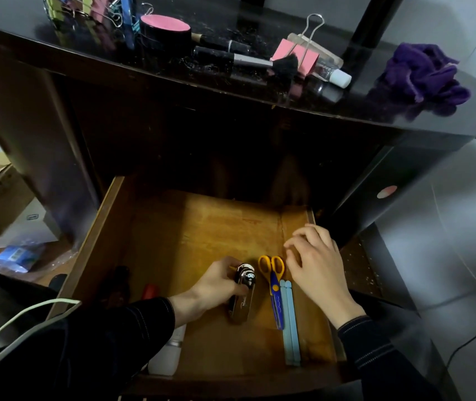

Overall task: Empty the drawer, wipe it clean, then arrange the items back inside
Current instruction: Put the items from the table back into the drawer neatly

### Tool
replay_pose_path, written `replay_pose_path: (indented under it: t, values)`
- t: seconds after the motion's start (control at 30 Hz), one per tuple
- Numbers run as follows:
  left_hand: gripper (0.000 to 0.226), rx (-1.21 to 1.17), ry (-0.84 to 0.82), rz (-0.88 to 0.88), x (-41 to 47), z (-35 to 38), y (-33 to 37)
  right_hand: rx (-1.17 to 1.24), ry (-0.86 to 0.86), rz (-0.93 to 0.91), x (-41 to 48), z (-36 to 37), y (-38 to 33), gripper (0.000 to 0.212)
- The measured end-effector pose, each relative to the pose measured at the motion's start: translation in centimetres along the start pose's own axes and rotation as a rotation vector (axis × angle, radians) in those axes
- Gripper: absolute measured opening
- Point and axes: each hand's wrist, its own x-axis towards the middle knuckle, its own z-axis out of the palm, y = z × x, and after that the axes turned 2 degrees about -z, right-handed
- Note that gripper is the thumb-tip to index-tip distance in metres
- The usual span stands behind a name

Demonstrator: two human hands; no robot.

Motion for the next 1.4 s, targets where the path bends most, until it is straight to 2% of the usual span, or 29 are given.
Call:
replay_pose_path:
  t: [0.13,0.37,0.43,0.5,0.57,0.7,0.83,0.93,1.03,1.17,1.23,1.3,1.4]
  values:
    - [0.053,0.105,-0.032,0.033,0.1,0.5,-0.3,-0.052,-0.006,0.002,-0.1,-0.2,-0.4,0.004]
    - [0.049,0.497,0.011,0.283,0.1,1.8,0.1,-0.106,-0.079,0.004,-0.1,-0.3,-0.6,0.011]
    - [0.051,0.518,0.004,0.254,0.2,1.7,0.0,-0.119,-0.087,0.007,-0.1,-0.3,-0.6,0.013]
    - [0.053,0.442,-0.071,0.176,0.0,1.8,-0.4,-0.128,-0.085,0.008,-0.1,-0.3,-0.7,0.015]
    - [0.055,0.462,-0.132,0.152,-0.2,2.2,-0.8,-0.133,-0.081,0.007,0.0,-0.3,-0.7,0.015]
    - [0.059,0.796,-0.122,0.258,-0.3,2.5,-1.5,-0.155,-0.090,0.002,-0.1,-0.2,-0.7,0.014]
    - [0.056,0.996,-0.122,0.342,-0.7,2.3,-1.7,-0.152,-0.089,0.000,-0.1,-0.2,-0.6,0.012]
    - [0.061,1.036,-0.119,0.377,-0.8,2.1,-1.8,-0.116,-0.087,-0.005,-0.1,-0.5,-0.8,0.009]
    - [0.080,1.087,-0.135,0.383,-0.9,2.1,-1.9,-0.155,-0.140,-0.010,-0.1,-1.1,-1.1,0.015]
    - [0.086,1.160,-0.134,0.384,-0.9,2.0,-1.8,-0.394,-0.448,-0.271,-0.7,-1.6,-1.8,0.039]
    - [0.083,1.155,-0.128,0.383,-0.8,2.0,-1.8,-0.445,-0.557,-0.318,-0.6,-1.8,-1.9,0.050]
    - [0.082,1.145,-0.134,0.382,-0.8,1.9,-2.0,-0.422,-0.539,-0.306,-0.4,-1.7,-1.7,0.048]
    - [0.080,1.136,-0.134,0.386,-0.7,1.9,-2.2,-0.336,-0.459,-0.273,-0.5,-1.5,-1.6,0.035]
